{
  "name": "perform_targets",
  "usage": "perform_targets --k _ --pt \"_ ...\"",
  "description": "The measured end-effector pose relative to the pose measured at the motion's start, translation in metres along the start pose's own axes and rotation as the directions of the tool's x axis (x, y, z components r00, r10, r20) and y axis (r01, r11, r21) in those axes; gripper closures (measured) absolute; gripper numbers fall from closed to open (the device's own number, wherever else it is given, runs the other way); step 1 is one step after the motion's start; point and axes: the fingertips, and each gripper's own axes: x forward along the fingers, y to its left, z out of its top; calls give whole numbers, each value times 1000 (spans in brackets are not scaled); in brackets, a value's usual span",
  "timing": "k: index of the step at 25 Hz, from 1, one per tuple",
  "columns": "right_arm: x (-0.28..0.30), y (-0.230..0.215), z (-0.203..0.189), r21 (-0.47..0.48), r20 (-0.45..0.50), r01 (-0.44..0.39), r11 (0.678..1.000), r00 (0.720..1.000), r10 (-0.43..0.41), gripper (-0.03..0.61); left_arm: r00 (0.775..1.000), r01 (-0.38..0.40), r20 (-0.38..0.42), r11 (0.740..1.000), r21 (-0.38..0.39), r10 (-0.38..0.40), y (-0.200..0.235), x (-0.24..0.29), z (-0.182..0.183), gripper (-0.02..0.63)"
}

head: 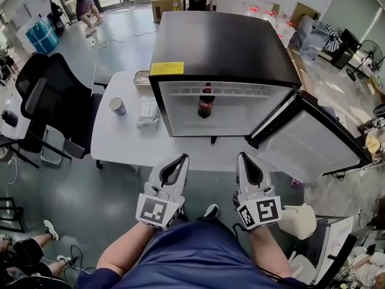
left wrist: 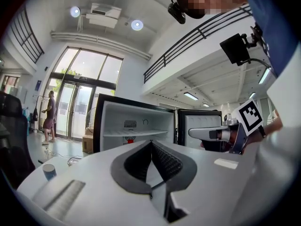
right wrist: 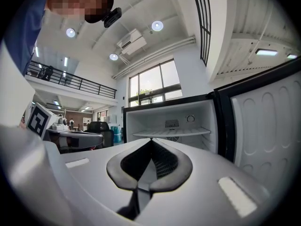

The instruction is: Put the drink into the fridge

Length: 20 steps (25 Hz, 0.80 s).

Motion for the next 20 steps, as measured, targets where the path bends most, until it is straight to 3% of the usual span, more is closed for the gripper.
perform_targets --k 20 --pt "0 5 -4 -5 -12 -14 1000 1000 14 574 1000 21 -16 999 -48 -21 3 6 -7 609"
